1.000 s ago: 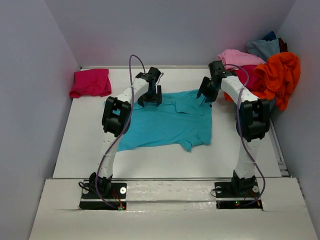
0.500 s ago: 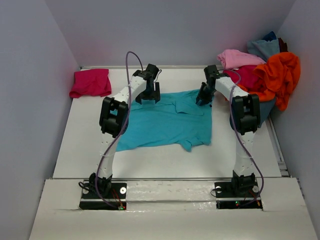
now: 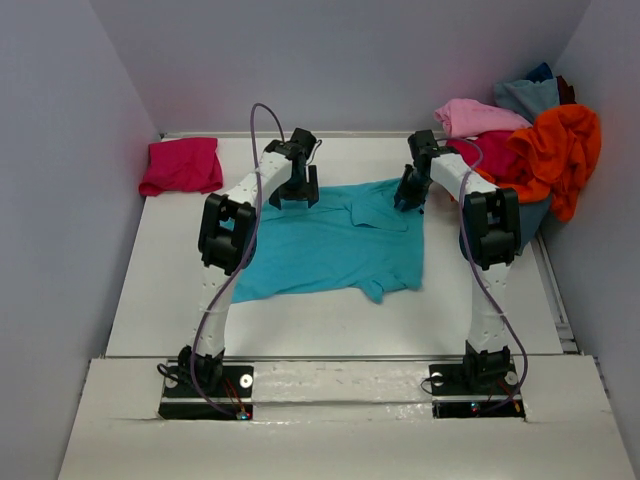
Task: Fold and stack the t-shirts
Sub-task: Fold the tshirt
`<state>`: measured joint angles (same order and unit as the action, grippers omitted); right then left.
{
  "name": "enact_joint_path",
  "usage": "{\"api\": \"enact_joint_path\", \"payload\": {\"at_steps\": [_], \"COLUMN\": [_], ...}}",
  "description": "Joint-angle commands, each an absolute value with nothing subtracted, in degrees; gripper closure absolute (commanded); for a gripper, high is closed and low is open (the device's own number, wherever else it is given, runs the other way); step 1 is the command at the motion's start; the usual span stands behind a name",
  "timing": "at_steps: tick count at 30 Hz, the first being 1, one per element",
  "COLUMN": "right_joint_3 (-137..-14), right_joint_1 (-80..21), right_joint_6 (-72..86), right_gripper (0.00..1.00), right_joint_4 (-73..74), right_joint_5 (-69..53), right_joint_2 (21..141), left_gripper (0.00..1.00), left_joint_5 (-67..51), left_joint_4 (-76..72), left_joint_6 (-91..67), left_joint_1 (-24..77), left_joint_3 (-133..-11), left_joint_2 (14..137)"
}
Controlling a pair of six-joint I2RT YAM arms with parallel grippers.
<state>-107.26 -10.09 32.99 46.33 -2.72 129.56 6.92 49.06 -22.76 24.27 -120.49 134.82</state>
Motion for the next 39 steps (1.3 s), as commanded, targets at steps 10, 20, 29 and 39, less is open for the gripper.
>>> {"api": "enact_joint_path", "payload": {"at_steps": [10,20,29,39], "right_joint_3": [-111.88,-110.48,-109.69,-107.84], "right_joint_1": [-9.67,-9.67,-9.67,-9.67], "right_joint_6": [32.61,32.43,32.52,32.43], "right_gripper": [0.66,0.66,0.66,0.66], "right_joint_4": [47.99,47.9,47.64,46.76], "right_joint_5": [1.41,3.08,3.08,3.69], "right_joint_2": [128.93,128.58,129.02,129.02], "left_gripper": [0.08,0.08,0.08,0.08], "left_joint_5": [6.51,6.15,6.06,6.06], "left_joint_4": [49.83,49.66,49.75,50.01], "left_joint_6": [-21.8,-21.45,-21.36,-21.27], "left_joint_1": [23.91,23.91,23.38,23.38], "left_joint_3": [-121.29,-121.29,-121.38,-121.99], "left_joint_2": [135.53,135.97,136.06,136.23]}}
